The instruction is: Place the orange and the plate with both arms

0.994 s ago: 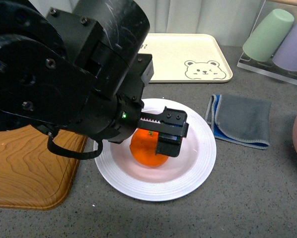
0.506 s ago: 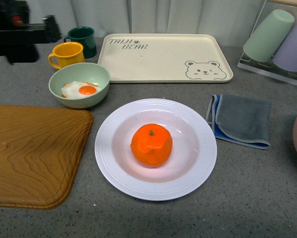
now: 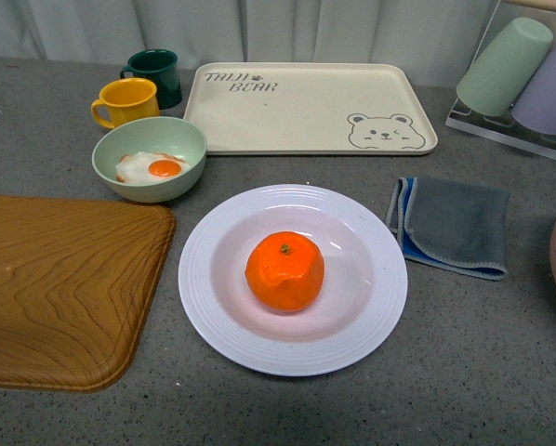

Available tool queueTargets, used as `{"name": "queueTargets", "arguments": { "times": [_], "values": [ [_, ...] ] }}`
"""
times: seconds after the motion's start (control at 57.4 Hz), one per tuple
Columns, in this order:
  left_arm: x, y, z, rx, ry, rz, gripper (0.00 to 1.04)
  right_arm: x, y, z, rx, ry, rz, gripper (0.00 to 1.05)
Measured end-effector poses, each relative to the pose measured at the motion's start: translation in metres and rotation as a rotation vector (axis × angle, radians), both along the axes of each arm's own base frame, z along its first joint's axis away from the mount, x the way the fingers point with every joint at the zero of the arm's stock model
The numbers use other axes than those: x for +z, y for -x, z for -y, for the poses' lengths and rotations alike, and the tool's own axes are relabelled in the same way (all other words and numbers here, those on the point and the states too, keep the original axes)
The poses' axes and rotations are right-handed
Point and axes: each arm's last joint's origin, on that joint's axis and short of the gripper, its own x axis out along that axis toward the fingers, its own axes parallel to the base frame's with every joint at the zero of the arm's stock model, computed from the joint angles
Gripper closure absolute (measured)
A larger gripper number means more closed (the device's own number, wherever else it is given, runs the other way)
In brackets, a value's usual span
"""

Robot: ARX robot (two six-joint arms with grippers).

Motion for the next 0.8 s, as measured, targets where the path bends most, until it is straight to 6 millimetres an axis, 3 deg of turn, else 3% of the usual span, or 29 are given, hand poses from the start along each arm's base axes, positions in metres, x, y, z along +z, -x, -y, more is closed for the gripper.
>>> {"name": "queueTargets", "arguments": {
  "times": [0.418,0.802],
  "values": [
    [0.005,0.027,-0.021,0.006,0.002,0.015,1.01,0.0,0.0,0.0,0.0,0.0,0.0,0.09],
    [0.012,0.045,-0.022,0.002,0.002,0.038,1.01,0.0,0.0,0.0,0.0,0.0,0.0,0.09]
  ]
}}
